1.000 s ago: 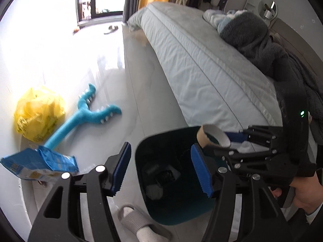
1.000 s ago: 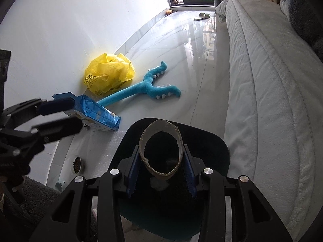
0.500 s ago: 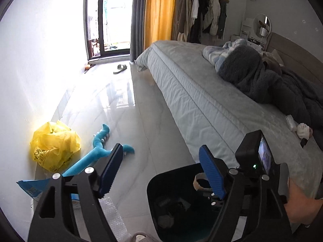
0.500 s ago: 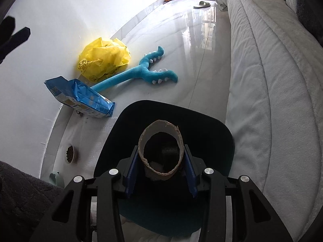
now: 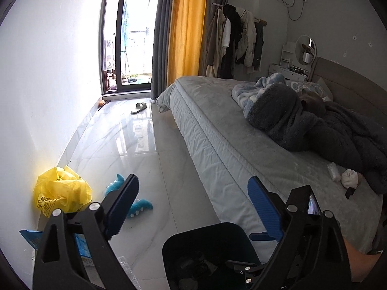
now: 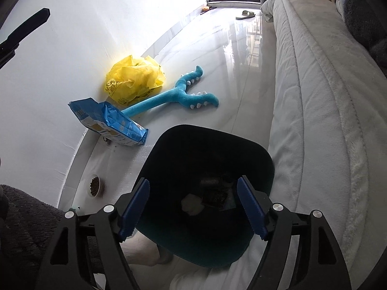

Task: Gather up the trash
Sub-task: 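Move both tools back over the bed toward the black clip and tape roll, then grasp the black clip with the left tool while the right tool grasps the brown tape roll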

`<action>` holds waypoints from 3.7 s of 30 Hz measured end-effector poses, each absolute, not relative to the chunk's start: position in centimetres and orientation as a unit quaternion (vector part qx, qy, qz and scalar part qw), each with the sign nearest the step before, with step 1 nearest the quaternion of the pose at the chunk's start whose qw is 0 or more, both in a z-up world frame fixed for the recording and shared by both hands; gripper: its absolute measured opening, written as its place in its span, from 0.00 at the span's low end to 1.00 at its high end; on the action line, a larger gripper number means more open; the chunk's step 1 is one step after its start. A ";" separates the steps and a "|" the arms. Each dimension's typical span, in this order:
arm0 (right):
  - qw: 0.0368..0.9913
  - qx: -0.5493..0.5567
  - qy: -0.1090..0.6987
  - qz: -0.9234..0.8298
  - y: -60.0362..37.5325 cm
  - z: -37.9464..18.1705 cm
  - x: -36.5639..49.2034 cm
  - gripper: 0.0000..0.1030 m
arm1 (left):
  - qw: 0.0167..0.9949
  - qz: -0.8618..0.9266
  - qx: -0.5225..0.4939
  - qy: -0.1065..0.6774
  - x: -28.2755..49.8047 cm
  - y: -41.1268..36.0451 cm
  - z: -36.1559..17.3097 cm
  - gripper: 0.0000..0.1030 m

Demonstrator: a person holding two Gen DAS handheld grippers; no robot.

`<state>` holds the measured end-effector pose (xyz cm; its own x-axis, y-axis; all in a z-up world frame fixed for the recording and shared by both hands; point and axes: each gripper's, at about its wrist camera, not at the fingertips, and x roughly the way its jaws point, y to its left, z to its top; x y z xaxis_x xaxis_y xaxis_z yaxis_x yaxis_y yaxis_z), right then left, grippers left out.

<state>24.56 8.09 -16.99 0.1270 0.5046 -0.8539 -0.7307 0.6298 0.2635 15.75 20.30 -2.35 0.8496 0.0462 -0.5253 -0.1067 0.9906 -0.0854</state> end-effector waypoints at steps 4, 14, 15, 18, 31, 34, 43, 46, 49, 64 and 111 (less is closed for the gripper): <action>0.752 -0.097 0.496 0.423 6.8 -15.5 24.5 0.77 | 0.963 0.033 -0.061 0.261 15.9 19.3 -1.4 0.92; 0.784 -0.073 0.455 0.416 2.1 -12.2 24.8 0.79 | 0.966 0.008 -0.045 0.255 17.0 15.3 -0.5 0.92; 0.788 -0.071 0.452 0.412 1.4 -12.0 25.0 0.80 | 0.966 0.005 -0.045 0.255 17.2 14.9 -0.5 0.92; 0.799 -0.066 0.444 0.401 -0.6 -11.2 25.5 0.80 | 0.966 -0.005 -0.048 0.255 17.6 13.7 -0.3 0.92; 0.837 -0.053 0.421 0.347 -8.3 -9.1 26.9 0.80 | 0.961 -0.045 -0.064 0.264 19.4 8.9 -0.5 0.92; 0.844 -0.049 0.415 0.336 -10.0 -8.7 27.2 0.80 | 0.960 -0.057 -0.057 0.267 19.9 7.3 -0.7 0.92; 0.866 -0.032 0.402 0.296 -15.1 -7.8 27.9 0.80 | 0.954 -0.082 -0.054 0.282 21.0 3.6 -1.6 0.92; 0.874 -0.030 0.398 0.279 -16.8 -7.6 28.1 0.80 | 0.953 -0.090 -0.047 0.286 21.4 1.9 -2.0 0.92; 0.880 -0.027 0.396 0.260 -18.7 -7.6 28.3 0.80 | 0.952 -0.099 -0.040 0.289 21.7 0.5 -2.2 0.92; 0.901 0.034 0.381 0.203 -28.3 -7.4 28.6 0.80 | 0.937 -0.136 -0.011 0.322 23.6 -6.3 -5.6 0.87; 0.875 0.156 0.429 0.163 -38.3 -12.6 29.2 0.42 | 0.882 -0.239 0.041 0.403 25.0 -17.7 -11.6 0.16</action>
<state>29.19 -38.33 -12.64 0.5786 0.4182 -0.7003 -0.1510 0.8986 0.4119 24.98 -17.73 -11.64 0.5607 -0.3894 -0.7308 0.4559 0.8819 -0.1202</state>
